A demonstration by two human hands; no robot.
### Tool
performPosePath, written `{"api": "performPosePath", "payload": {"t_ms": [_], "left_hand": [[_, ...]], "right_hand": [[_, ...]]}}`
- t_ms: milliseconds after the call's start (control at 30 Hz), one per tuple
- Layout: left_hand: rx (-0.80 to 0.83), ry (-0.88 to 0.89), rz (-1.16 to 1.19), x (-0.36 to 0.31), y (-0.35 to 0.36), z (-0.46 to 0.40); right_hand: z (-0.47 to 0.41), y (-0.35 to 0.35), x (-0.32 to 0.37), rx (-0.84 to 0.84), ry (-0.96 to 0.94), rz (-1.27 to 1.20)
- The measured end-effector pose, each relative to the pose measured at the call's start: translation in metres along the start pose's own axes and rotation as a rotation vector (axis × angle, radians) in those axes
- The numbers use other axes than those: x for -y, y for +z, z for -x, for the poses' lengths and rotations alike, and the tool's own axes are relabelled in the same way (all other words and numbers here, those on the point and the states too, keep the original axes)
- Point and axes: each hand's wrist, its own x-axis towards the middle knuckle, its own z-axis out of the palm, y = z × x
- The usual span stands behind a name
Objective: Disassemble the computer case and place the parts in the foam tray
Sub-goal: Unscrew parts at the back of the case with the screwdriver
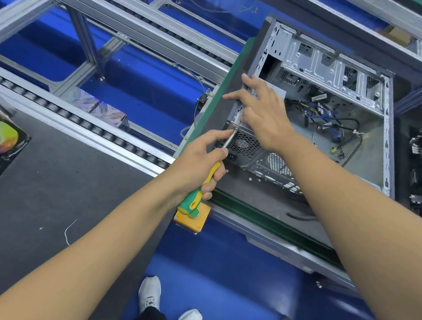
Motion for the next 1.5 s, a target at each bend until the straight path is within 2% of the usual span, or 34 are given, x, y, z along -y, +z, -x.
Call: {"api": "performPosePath", "payload": {"t_ms": [267, 500, 767, 1500], "left_hand": [[-0.068, 0.037, -0.194, -0.003, 0.003, -0.001], [0.120, -0.090, 0.188, 0.000, -0.004, -0.001], [0.214, -0.094, 0.253, 0.006, -0.009, -0.003], [0.106, 0.063, -0.040, 0.013, -0.010, -0.007]], "right_hand": [[0.000, 0.002, -0.001, -0.004, -0.006, 0.010], [-0.002, 0.004, -0.005, -0.021, -0.014, 0.010], [-0.002, 0.005, -0.007, -0.018, -0.014, -0.001], [0.000, 0.002, -0.002, -0.015, -0.010, 0.004]]}}
